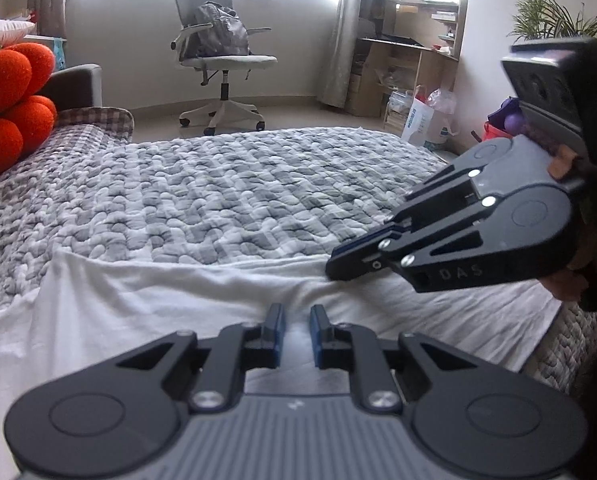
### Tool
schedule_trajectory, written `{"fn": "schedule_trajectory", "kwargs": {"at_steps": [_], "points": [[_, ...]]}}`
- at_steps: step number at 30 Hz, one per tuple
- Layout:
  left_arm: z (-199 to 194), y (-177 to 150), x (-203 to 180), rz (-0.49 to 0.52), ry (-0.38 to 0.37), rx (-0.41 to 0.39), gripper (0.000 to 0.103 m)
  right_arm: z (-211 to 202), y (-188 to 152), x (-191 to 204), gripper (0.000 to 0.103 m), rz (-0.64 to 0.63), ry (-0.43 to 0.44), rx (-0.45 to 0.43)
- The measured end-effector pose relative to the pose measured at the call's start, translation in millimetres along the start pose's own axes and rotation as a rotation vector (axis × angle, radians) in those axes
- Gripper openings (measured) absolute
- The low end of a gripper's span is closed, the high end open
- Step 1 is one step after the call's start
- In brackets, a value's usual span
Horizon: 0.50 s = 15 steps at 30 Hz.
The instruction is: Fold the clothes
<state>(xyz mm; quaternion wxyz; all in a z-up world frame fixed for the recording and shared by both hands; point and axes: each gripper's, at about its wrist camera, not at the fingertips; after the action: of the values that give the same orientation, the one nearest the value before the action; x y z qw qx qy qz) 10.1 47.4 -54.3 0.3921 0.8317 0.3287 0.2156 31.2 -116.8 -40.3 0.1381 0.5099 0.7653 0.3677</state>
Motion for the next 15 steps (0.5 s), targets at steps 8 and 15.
{"fn": "schedule_trajectory", "kwargs": {"at_steps": [8, 15], "points": [[0, -1, 0, -0.005, 0.001, -0.002, 0.015, -1, -5, 7, 0.003, -0.044, -0.068, -0.069], [-8, 2, 14, -0.068, 0.007, -0.013, 0.015, 4, -1, 4, 0.013, 0.014, -0.067, -0.071]]}}
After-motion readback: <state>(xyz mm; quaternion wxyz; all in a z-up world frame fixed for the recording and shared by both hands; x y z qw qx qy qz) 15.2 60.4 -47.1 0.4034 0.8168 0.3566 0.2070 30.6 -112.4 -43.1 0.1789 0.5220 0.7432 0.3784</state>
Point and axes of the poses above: each gripper's, at about its wrist camera, not at the fingertips, and z roughly the way its jaws point, x to its left, y to its top, and after that the axes turned 14 degrees about z, right-handed
